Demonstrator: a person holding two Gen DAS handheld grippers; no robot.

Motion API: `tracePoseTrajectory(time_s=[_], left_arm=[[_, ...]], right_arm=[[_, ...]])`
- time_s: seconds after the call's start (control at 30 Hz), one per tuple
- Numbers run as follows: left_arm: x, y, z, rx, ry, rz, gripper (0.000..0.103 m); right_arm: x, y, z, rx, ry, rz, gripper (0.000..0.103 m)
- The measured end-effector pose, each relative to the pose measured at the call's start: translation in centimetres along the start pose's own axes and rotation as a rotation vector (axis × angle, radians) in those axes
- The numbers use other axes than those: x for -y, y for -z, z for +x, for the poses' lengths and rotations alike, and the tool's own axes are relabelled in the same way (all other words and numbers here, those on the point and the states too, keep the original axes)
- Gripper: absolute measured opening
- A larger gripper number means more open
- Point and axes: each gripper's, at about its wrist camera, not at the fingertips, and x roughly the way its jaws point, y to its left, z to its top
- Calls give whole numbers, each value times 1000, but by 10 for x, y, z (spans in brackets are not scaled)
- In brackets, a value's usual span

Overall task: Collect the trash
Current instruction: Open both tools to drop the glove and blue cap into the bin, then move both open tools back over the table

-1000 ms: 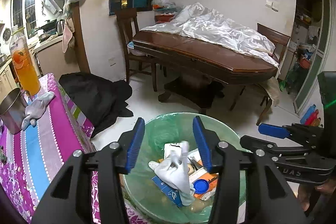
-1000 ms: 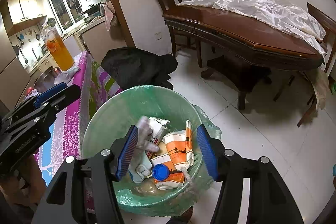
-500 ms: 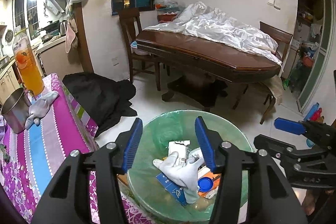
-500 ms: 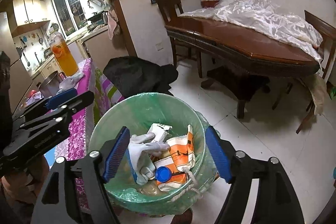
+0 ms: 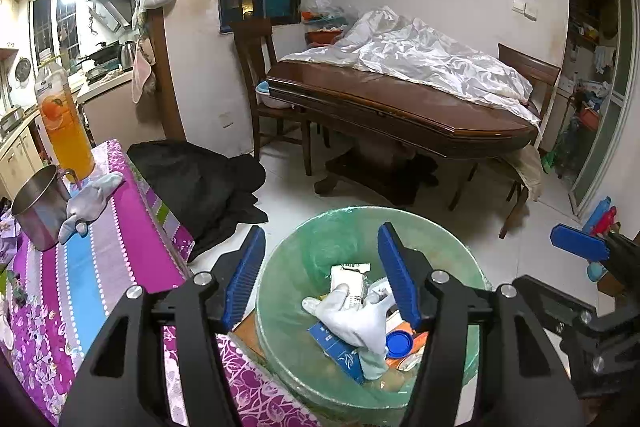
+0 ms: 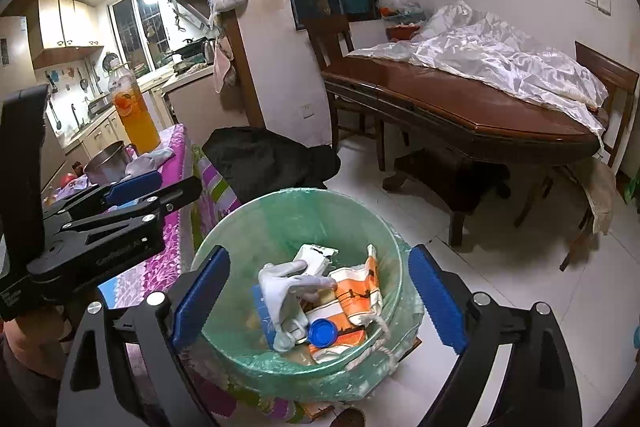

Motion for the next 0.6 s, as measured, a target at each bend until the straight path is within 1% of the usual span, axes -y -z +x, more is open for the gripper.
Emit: tracePoseTrajectory(time_s=[0.27, 0.53, 0.6], left_arm=[[-4, 11, -14, 6, 7, 9, 56], [-10, 27, -36, 19, 5, 10, 57], [-13, 32, -45, 27, 6, 14, 58]], right_arm=[[-15, 16, -20, 46, 12, -8, 92], [-32, 37, -53, 134, 43, -21, 93], [-36, 43, -62, 158, 52, -22, 93]])
